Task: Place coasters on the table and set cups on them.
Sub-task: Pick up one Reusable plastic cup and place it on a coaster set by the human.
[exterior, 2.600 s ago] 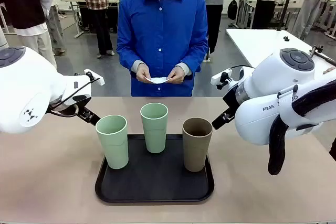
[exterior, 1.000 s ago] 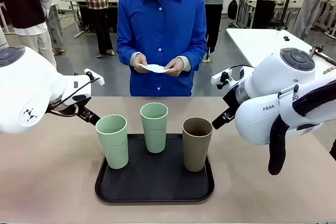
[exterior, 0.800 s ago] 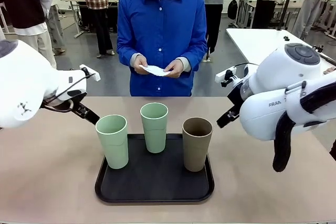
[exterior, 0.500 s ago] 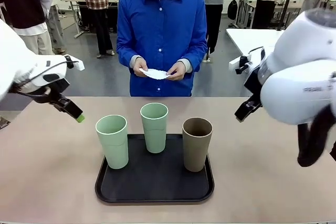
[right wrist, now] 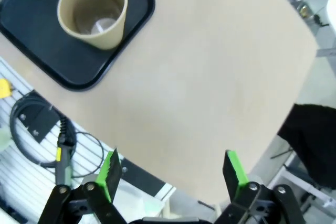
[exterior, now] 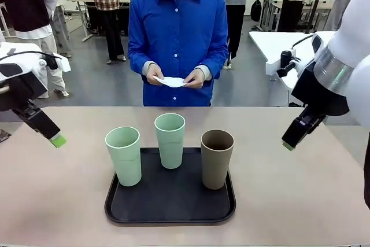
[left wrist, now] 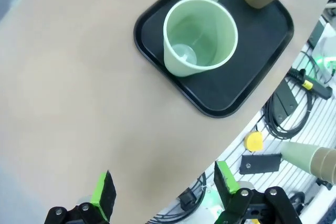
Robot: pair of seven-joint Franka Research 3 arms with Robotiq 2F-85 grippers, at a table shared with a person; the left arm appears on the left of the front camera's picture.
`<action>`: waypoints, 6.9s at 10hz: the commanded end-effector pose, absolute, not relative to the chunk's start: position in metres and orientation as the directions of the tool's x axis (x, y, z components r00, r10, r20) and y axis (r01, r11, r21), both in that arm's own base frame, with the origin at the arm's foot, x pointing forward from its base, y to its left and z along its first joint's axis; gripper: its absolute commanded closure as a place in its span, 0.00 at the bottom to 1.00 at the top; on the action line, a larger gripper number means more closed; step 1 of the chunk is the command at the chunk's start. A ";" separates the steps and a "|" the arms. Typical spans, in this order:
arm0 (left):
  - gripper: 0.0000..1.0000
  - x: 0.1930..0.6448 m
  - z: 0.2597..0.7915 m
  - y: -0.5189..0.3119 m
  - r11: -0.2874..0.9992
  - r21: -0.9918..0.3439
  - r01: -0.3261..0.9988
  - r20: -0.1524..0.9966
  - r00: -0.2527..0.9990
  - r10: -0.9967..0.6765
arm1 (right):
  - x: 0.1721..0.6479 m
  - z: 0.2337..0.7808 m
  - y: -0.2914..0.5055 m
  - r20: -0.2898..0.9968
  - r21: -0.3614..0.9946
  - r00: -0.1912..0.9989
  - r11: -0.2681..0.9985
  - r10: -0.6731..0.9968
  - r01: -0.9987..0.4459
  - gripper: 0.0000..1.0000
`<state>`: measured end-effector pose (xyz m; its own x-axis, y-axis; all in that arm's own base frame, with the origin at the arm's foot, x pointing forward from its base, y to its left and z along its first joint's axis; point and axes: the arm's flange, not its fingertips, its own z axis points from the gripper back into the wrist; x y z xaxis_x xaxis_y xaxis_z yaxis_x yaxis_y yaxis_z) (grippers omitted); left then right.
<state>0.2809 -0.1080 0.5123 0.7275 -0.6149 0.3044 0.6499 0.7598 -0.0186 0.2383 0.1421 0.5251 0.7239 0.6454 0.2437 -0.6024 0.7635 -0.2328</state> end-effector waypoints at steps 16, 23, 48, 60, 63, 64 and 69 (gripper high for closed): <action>0.00 0.336 0.408 0.114 0.276 -0.940 0.201 0.214 0.977 0.018 | 0.305 0.427 -0.097 0.137 0.879 0.982 0.472 -0.127 -0.062 0.00; 0.00 0.327 0.385 0.149 0.293 -0.951 0.101 0.140 0.983 0.117 | 0.289 0.421 -0.126 0.174 0.880 0.973 0.467 -0.155 -0.083 0.00; 0.00 0.327 0.385 0.149 0.293 -0.951 0.101 0.140 0.983 0.117 | 0.289 0.421 -0.126 0.174 0.880 0.973 0.467 -0.155 -0.083 0.00; 0.00 0.327 0.385 0.149 0.293 -0.951 0.101 0.140 0.983 0.117 | 0.367 0.494 -0.008 0.402 0.376 0.631 0.508 0.664 -0.775 0.00; 0.00 0.327 0.385 0.149 0.293 -0.951 0.101 0.140 0.983 0.117 | 0.379 0.481 0.059 0.406 0.258 0.451 0.373 0.795 -0.891 0.00; 0.00 0.327 0.385 0.149 0.293 -0.951 0.101 0.140 0.983 0.117 | 0.382 0.473 0.074 0.410 0.190 0.389 0.339 0.825 -0.921 0.00; 0.00 0.327 0.385 0.149 0.293 -0.951 0.101 0.140 0.983 0.117 | 0.383 0.472 0.094 0.413 0.179 0.372 0.326 0.831 -0.928 0.00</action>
<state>0.3275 0.1481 0.3840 0.9846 0.1123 0.1342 0.0948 0.3020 -0.9486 0.3829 0.0961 0.4648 0.3537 0.8377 0.4162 -0.9353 0.3125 0.1659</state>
